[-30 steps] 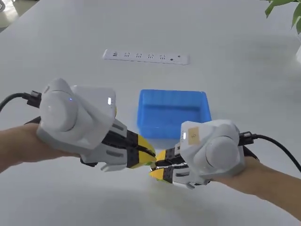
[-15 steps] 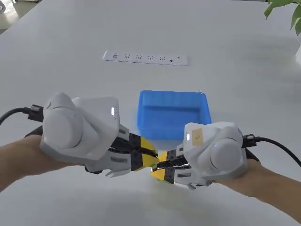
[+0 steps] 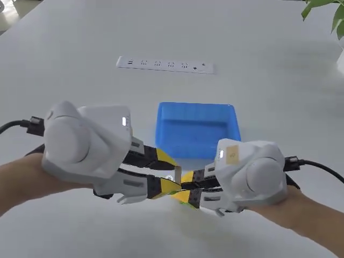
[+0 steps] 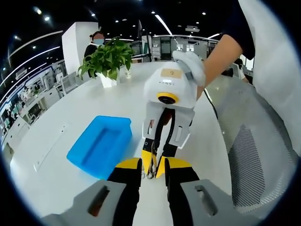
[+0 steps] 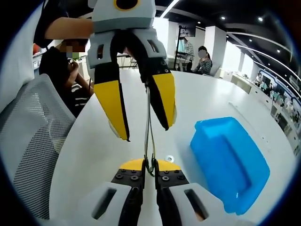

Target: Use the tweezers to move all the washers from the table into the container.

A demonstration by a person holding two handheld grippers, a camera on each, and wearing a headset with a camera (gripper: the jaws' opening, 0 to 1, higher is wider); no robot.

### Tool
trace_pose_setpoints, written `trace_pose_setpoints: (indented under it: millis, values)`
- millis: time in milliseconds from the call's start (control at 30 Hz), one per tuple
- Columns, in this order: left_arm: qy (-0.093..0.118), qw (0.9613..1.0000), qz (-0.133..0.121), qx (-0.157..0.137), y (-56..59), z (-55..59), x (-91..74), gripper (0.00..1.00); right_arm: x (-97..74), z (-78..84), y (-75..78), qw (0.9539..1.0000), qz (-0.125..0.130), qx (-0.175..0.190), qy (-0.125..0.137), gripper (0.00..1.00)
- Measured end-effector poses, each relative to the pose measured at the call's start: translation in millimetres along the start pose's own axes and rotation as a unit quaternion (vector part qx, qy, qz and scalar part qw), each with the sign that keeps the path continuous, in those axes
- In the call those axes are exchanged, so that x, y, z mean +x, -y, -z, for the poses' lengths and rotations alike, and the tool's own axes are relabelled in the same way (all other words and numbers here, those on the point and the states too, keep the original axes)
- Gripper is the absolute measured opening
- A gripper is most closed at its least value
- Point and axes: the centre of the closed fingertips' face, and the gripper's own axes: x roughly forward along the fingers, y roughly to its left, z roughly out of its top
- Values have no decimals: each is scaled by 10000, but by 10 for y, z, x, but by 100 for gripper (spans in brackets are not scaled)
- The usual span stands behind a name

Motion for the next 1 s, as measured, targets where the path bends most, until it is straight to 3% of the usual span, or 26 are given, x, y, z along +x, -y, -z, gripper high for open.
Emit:
trace_pose_setpoints:
  millis: [67, 133, 367, 567, 733, 833, 1000]
  values:
    - [112, 9998, -63, -147, 1, -33, -28, 31, -32, -39, 8, 10000, 30, 28, 62, 8]
    - [315, 9982, -403, -305, -75, -94, -84, 39, -67, -96, 7, 9998, 5, 99, 162, 8]
    - [365, 9941, -864, -547, -161, -28, -286, 52, -230, -229, 72, 9998, -9, -68, 190, 8]
    - [479, 9866, -1313, -836, -199, 52, -459, 57, -419, -455, 208, 9986, 186, 47, 483, 8]
    - [525, 9828, -1492, -956, -191, 115, -528, 59, -590, -633, 380, 9972, 375, 38, 650, 8]
    - [506, 9816, -1558, -986, -191, 152, -550, 60, -703, -742, 564, 9943, 612, 164, 855, 8]
    - [646, 9769, -1717, -1095, -235, 195, -634, 59, -841, -828, 916, 9913, 889, 237, 945, 8]
